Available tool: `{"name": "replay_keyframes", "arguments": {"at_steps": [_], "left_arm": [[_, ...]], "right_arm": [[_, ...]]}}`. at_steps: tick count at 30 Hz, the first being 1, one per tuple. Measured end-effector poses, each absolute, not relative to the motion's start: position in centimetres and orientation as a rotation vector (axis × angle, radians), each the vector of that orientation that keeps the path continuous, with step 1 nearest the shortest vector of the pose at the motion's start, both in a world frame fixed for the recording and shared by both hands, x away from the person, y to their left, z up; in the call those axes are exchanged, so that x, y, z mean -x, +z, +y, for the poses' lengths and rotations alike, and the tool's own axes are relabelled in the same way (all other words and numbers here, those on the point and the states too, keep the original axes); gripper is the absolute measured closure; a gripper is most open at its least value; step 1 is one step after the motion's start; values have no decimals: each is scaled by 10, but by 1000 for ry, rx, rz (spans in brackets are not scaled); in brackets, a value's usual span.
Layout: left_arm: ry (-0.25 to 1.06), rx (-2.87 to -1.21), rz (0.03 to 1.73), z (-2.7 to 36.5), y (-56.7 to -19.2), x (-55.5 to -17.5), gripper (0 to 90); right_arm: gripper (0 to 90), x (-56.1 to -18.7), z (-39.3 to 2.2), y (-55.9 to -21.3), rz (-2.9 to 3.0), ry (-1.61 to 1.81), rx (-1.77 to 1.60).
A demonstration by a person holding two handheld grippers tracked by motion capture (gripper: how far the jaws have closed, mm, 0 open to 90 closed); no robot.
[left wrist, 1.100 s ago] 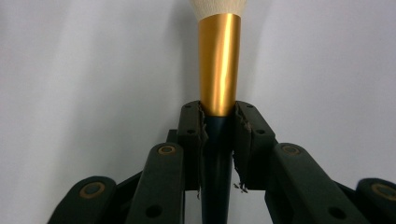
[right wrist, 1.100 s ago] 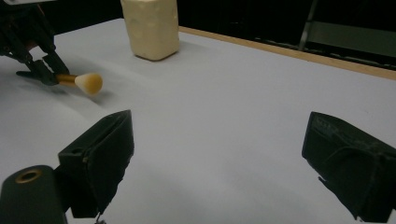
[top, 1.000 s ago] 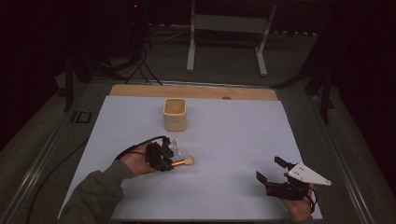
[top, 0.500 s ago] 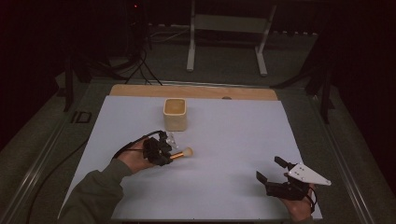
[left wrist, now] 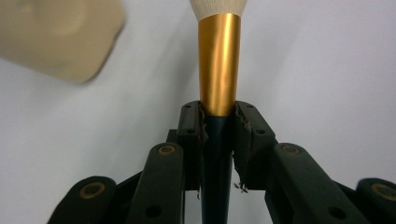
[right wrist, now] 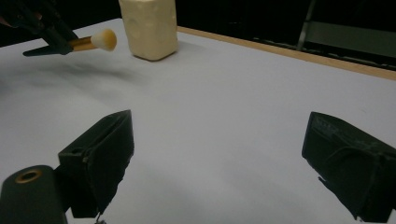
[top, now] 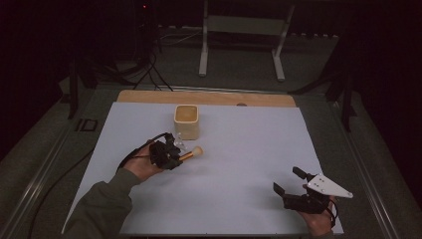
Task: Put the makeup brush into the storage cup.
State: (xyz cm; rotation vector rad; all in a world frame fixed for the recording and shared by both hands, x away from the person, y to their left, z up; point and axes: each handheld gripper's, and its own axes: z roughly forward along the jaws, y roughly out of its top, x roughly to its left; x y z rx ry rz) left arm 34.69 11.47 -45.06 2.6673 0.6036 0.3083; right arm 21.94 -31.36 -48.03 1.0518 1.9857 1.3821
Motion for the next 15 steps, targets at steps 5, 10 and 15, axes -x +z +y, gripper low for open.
{"name": "replay_keyframes", "arguments": {"at_steps": [5, 10, 15], "left_arm": [[361, -2622, 655, 119, -447, -349, 752], [406, -2592, 688, 121, -444, -350, 752], [438, -2557, 712, 122, -441, -349, 752]], "right_arm": [[90, -219, -314, -480, 1982, 1383, -1052], [89, -219, -314, -480, 1983, 1382, -1052], [90, -219, -314, -480, 1981, 1383, -1052]]}}
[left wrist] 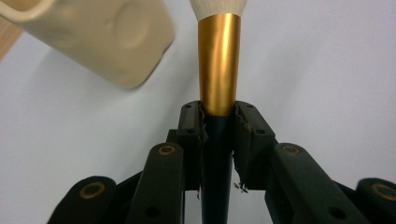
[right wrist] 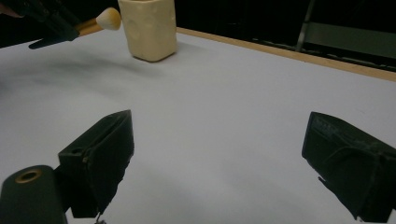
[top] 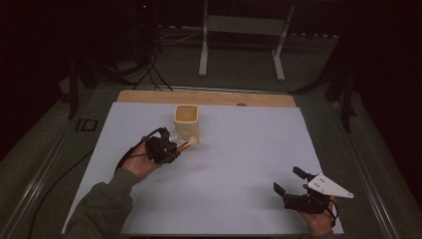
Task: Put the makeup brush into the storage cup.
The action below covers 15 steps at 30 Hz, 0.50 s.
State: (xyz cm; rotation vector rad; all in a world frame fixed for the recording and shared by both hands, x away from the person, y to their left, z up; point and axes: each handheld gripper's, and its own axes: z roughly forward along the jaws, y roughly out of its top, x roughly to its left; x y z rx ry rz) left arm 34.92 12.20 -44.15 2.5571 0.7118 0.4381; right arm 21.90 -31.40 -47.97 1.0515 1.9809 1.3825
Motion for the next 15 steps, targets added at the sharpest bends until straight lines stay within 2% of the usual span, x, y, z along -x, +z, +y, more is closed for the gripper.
{"name": "replay_keyframes", "arguments": {"at_steps": [15], "left_arm": [[524, -2438, 788, 128, -432, -351, 752]], "right_arm": [[90, -219, -314, -480, 1981, 1381, -1051]]}}
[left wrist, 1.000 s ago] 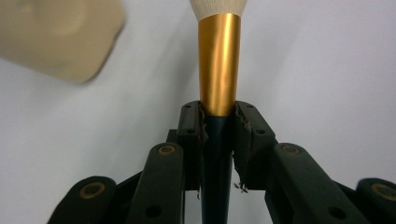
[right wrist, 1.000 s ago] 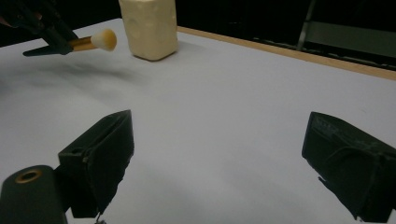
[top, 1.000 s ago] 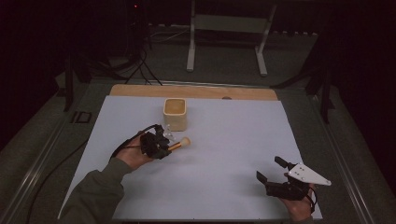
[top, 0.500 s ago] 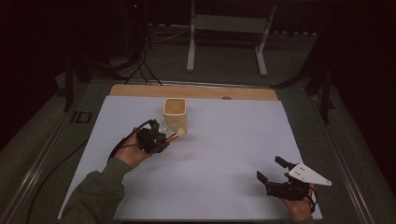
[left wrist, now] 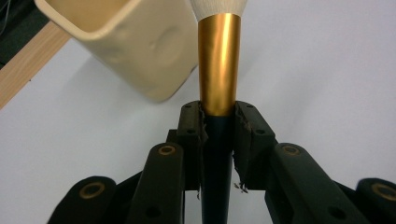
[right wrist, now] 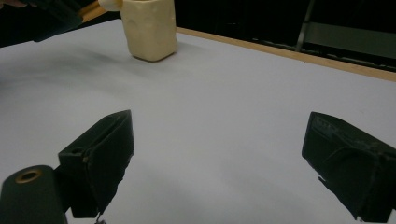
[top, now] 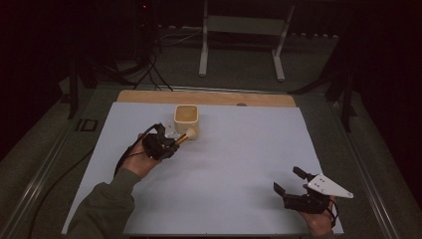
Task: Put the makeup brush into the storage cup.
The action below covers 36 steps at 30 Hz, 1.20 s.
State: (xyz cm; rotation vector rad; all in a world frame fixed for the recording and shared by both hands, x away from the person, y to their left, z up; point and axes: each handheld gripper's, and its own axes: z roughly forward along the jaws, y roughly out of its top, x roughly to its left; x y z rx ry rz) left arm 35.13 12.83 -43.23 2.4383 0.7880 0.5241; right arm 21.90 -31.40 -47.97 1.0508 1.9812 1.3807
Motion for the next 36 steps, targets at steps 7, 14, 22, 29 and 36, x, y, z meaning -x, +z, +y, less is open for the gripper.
{"name": "replay_keyframes", "arguments": {"at_steps": [7, 14, 22, 29, 36], "left_arm": [[559, -2391, 800, 130, -429, -351, 752], [584, -2311, 832, 133, -425, -352, 752], [630, -2252, 853, 136, -421, -352, 752], [640, -2204, 871, 138, -419, -353, 752], [652, -2162, 885, 137, -418, -353, 752]], "right_arm": [[90, -219, -314, -480, 1983, 1380, -1051], [90, -219, -314, -480, 1985, 1380, -1050], [90, -219, -313, -480, 1989, 1380, -1048], [90, -219, -313, -480, 1988, 1381, -1049], [90, -219, -314, -480, 1987, 1382, -1049]]}}
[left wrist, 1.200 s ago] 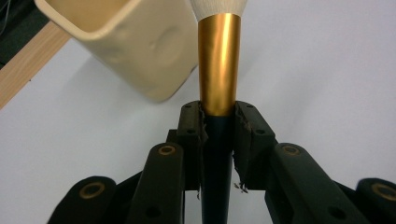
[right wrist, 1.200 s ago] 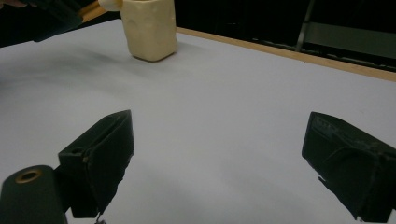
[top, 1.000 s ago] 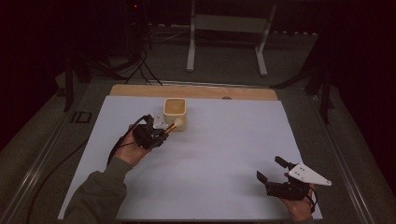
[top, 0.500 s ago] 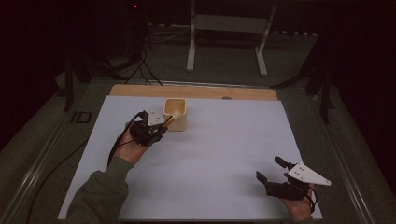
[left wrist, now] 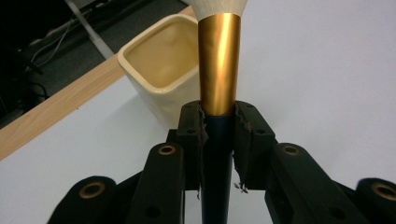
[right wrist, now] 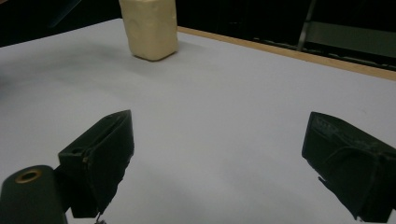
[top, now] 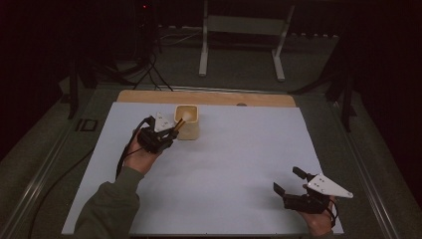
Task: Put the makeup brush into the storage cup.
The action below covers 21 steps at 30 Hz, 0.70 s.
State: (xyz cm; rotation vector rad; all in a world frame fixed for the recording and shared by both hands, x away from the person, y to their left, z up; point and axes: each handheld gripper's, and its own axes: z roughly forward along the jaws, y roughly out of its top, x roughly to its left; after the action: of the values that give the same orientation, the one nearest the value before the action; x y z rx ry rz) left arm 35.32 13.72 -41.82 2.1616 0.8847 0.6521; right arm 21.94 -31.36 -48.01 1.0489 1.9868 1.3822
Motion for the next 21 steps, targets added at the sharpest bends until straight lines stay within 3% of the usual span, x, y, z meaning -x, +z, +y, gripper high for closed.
{"name": "replay_keyframes", "arguments": {"at_steps": [21], "left_arm": [[651, -2033, 945, 144, -415, -356, 752]], "right_arm": [[90, -219, -314, -480, 1985, 1381, -1051]]}}
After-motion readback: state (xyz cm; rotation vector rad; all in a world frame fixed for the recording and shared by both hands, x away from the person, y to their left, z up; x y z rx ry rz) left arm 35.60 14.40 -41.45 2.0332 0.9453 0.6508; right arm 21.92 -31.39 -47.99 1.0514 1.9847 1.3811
